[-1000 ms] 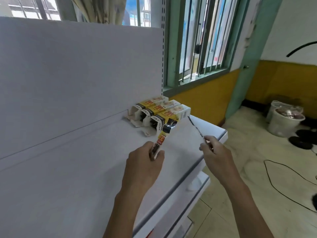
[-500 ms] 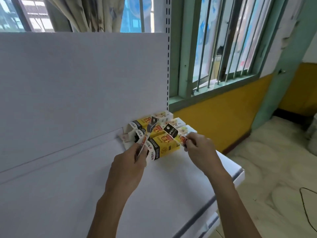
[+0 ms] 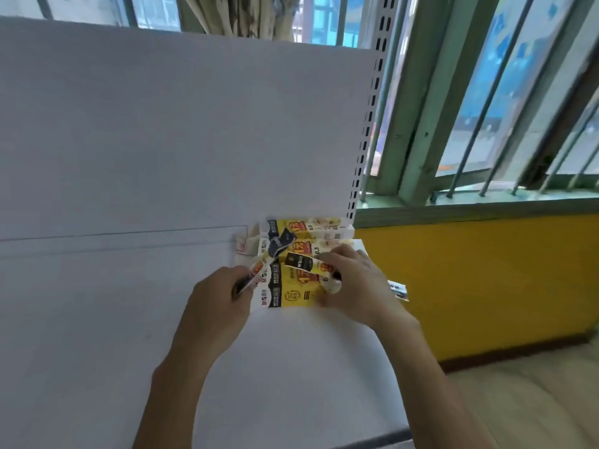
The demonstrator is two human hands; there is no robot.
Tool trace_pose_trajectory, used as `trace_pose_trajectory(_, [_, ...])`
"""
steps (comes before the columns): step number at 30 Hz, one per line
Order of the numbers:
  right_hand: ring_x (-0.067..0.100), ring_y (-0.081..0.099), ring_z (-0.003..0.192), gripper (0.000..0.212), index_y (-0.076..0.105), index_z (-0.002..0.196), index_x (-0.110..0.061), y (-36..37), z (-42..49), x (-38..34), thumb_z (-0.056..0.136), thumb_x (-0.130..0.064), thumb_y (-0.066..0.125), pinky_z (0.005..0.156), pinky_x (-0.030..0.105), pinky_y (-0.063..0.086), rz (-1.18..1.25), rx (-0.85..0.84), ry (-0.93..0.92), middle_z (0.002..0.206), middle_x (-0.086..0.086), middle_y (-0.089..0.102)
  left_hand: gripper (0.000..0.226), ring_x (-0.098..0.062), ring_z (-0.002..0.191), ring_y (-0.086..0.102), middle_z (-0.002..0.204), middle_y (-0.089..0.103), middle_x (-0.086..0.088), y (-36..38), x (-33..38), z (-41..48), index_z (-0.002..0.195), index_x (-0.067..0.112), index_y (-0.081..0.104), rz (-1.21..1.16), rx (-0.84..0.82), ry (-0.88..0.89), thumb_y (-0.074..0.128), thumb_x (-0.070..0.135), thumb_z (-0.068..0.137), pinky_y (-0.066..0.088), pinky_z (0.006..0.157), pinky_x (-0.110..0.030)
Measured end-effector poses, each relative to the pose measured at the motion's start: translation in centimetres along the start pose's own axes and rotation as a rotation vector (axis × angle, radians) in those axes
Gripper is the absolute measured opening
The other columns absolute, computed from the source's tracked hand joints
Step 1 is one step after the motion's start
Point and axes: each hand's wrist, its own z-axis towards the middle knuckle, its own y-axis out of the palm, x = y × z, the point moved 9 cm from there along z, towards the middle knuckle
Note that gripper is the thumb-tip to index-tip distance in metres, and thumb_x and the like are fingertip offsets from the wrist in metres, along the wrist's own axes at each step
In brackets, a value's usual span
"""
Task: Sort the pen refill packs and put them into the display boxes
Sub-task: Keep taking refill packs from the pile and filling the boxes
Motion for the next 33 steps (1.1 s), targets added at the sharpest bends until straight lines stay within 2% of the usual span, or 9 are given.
trace_pose_trajectory(5, [0.011, 0.042, 0.094, 0.058, 0.05, 0.122, -0.025, 0.1, 1.0, -0.2, 0.07, -0.034, 0.074, 0.069, 0.024, 0.034, -0.008, -0.057, -0.037, 0.119, -0.006, 0.045, 0.004, -0.007, 0.066, 0.051, 0.074, 0.053, 0.005, 0.1, -0.2, -1.6, 0.084, 0.023, 0.06, 0.026, 0.075, -0.046, 0.06, 0.021, 0.087, 0.033, 0.051, -0.011])
trace_pose_trajectory(8, [0.012, 0.046, 0.091, 0.057, 0.054, 0.117, -0.024, 0.5, 0.6, 0.1, 0.064, -0.026, 0.076, 0.065, 0.026, 0.038, 0.096, -0.107, -0.066, 0.113, -0.006, 0.051, 0.018, -0.001, 0.076, 0.057, 0.082, 0.059, 0.01, -0.5, 1.3, -2.5, 0.085, 0.034, 0.057, -0.041, 0.103, 0.047, 0.069, 0.021, 0.08, 0.038, 0.056, -0.008])
trace_pose_trajectory(11, [0.017, 0.056, 0.093, 0.054, 0.059, 0.11, -0.021, -0.5, 0.1, 1.0, 0.061, -0.013, 0.079, 0.078, 0.033, 0.05, 0.459, -0.145, -0.048, 0.106, -0.002, 0.058, 0.015, 0.006, 0.082, 0.059, 0.09, 0.064, 0.017, -1.9, 4.2, -3.1, 0.088, 0.042, 0.059, -0.118, 0.143, 0.221, 0.063, 0.039, 0.074, 0.039, 0.064, -0.003])
trace_pose_trajectory(14, [0.011, 0.06, 0.094, 0.059, 0.057, 0.112, -0.021, -0.4, -0.6, 1.0, 0.06, -0.005, 0.082, 0.077, 0.024, 0.052, 0.843, -0.262, -0.039, 0.108, 0.002, 0.061, 0.039, 0.009, 0.099, 0.058, 0.11, 0.062, 0.024, -3.3, 6.7, -3.9, 0.109, 0.031, 0.065, -0.158, 0.189, 0.354, 0.062, 0.045, 0.073, 0.038, 0.077, 0.0])
trace_pose_trajectory(18, [0.025, 0.058, 0.105, 0.065, 0.061, 0.109, -0.024, -0.2, -1.1, 0.7, 0.048, -0.024, 0.082, 0.092, 0.049, 0.048, 1.025, -0.269, -0.119, 0.113, 0.004, 0.062, 0.055, 0.01, 0.105, 0.057, 0.123, 0.058, 0.023, -3.6, 9.6, -4.9, 0.121, 0.028, 0.058, -0.134, 0.217, 0.501, 0.071, 0.038, 0.068, 0.042, 0.08, -0.002])
trace_pose_trajectory(24, [0.043, 0.054, 0.108, 0.091, 0.058, 0.112, -0.008, -0.7, -1.2, 1.4, 0.031, -0.034, 0.09, 0.09, 0.056, 0.047, 1.24, -0.273, -0.166, 0.114, 0.023, 0.058, 0.049, 0.004, 0.11, 0.057, 0.132, 0.052, 0.02, -2.7, 10.8, -4.8, 0.123, 0.03, 0.054, -0.038, 0.252, 0.569, 0.062, 0.031, 0.074, 0.052, 0.079, -0.013])
trace_pose_trajectory(27, [0.046, 0.052, 0.109, 0.088, 0.061, 0.108, -0.01, -0.7, -1.2, 1.7, 0.032, -0.043, 0.091, 0.092, 0.059, 0.044, 1.313, -0.262, -0.171, 0.113, 0.024, 0.059, 0.042, 0.0, 0.097, 0.063, 0.126, 0.054, 0.021, -2.6, 11.5, -4.6, 0.117, 0.034, 0.054, 0.063, 0.284, 0.578, 0.053, 0.031, 0.075, 0.056, 0.067, -0.023])
trace_pose_trajectory(31, [0.037, 0.059, 0.095, 0.066, 0.073, 0.088, -0.023, -1.4, -1.3, 2.0, 0.03, -0.052, 0.087, 0.081, 0.042, 0.049, 1.387, -0.232, -0.203, 0.094, 0.015, 0.067, 0.047, -0.007, 0.078, 0.064, 0.114, 0.054, 0.018, -1.5, 12.7, -4.1, 0.118, 0.036, 0.05, 0.207, 0.291, 0.606, 0.057, 0.023, 0.074, 0.055, 0.054, -0.025])
trace_pose_trajectory(33, [0.03, 0.061, 0.086, 0.056, 0.073, 0.087, -0.019, -3.0, -1.4, 2.5, 0.041, -0.049, 0.082, 0.076, 0.036, 0.049, 1.429, -0.132, -0.156, 0.084, 0.007, 0.07, 0.05, -0.007, 0.074, 0.063, 0.11, 0.051, 0.017, -1.1, 13.2, -4.0, 0.116, 0.036, 0.052, 0.253, 0.289, 0.617, 0.059, 0.019, 0.069, 0.053, 0.051, -0.021])
